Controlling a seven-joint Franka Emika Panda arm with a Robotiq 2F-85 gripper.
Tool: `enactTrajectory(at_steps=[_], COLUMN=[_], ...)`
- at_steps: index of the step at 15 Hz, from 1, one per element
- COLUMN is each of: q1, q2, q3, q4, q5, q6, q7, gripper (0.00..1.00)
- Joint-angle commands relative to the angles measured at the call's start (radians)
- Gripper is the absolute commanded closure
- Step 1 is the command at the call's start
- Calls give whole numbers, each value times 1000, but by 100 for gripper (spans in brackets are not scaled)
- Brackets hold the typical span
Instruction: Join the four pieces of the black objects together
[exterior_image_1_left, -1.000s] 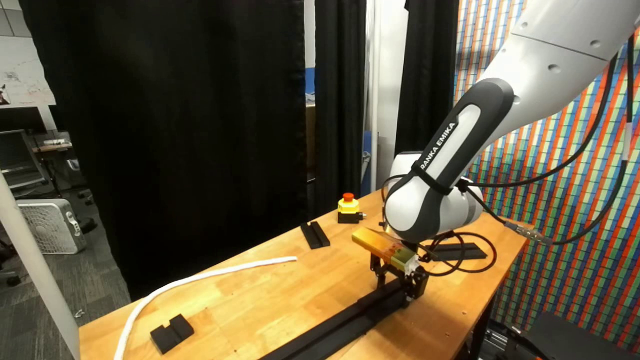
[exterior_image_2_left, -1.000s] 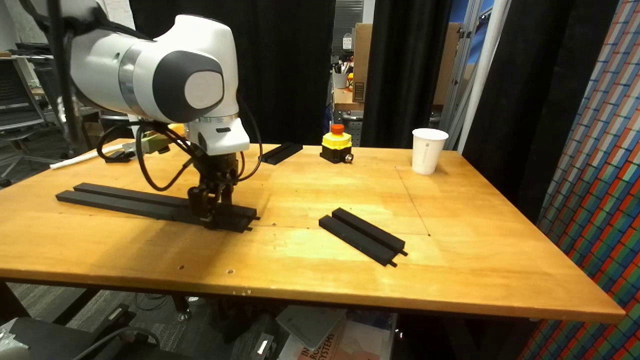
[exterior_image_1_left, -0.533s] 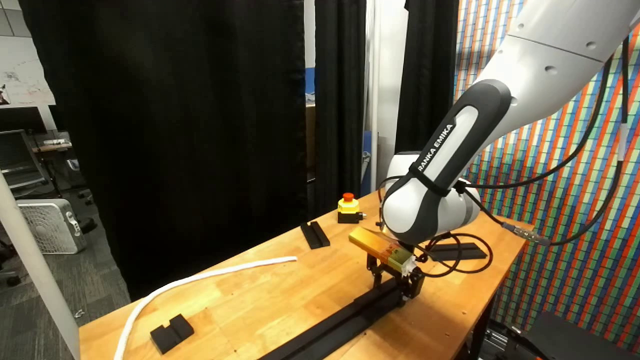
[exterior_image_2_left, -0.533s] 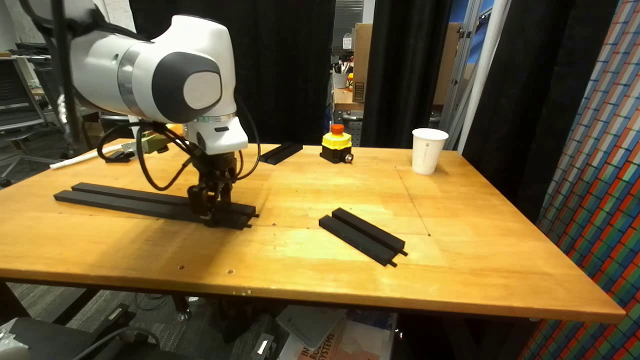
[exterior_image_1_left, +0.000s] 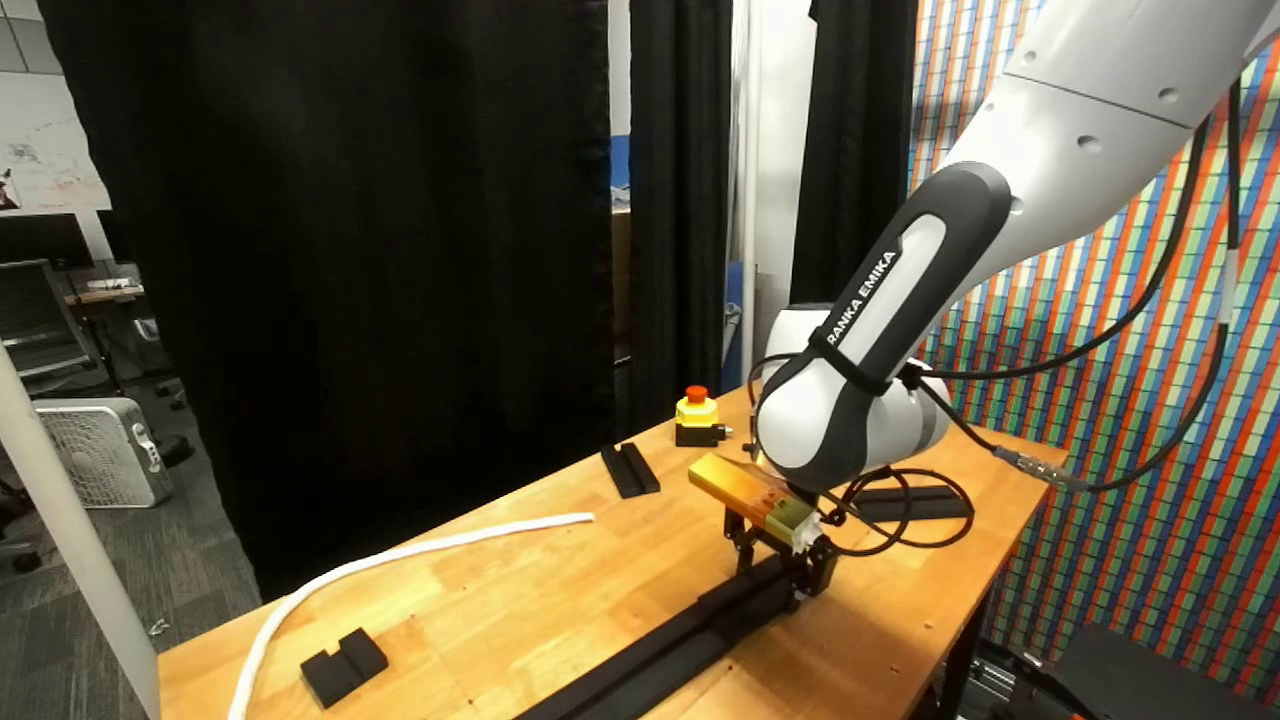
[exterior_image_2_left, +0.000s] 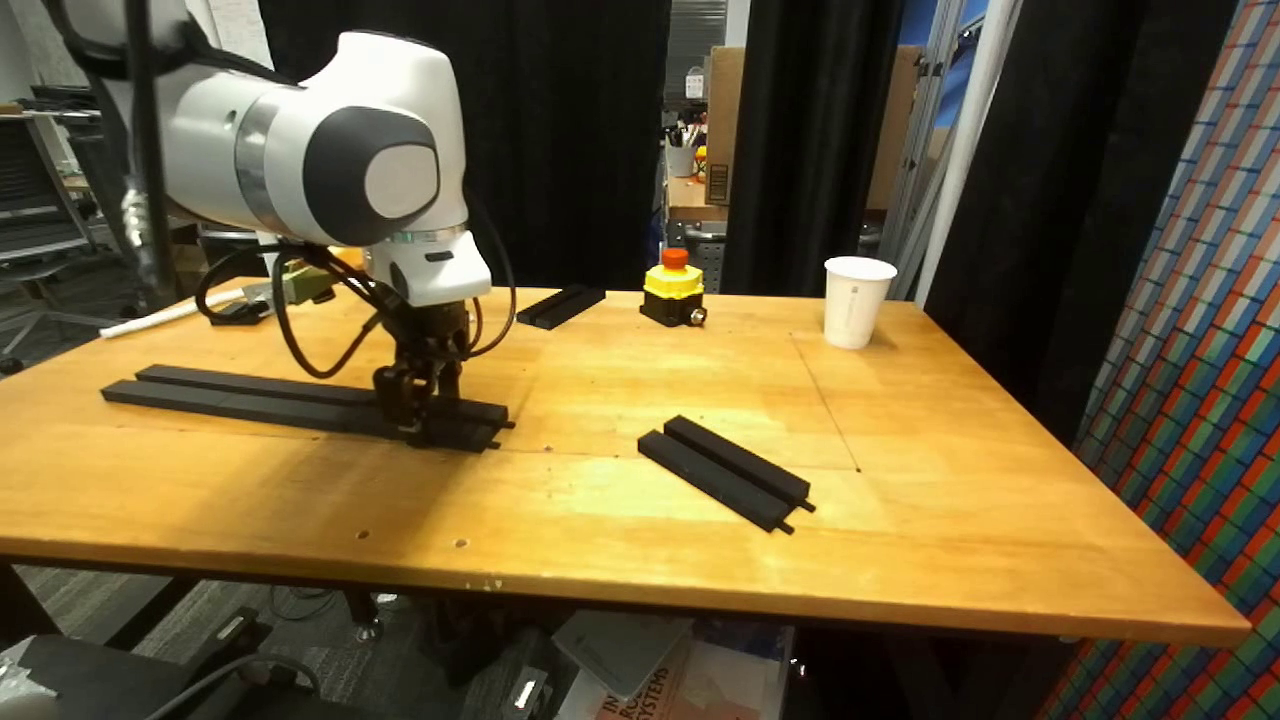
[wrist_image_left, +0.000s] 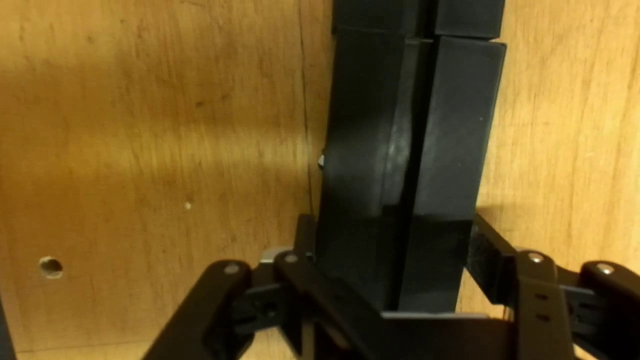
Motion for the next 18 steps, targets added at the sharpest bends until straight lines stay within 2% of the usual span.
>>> enactTrajectory(at_steps=[1, 5, 9, 14, 18], q1=[9, 9, 18, 19, -49], q2=[48, 53, 0, -161, -283], q3=[12, 25, 30, 14, -12], q4=[20, 23, 4, -59, -88], q5=[23, 50, 36, -31, -40], q6=[35, 44, 11, -93, -178], q7=[-4, -34, -29, 37, 62], gripper=[1, 0, 0, 0, 0])
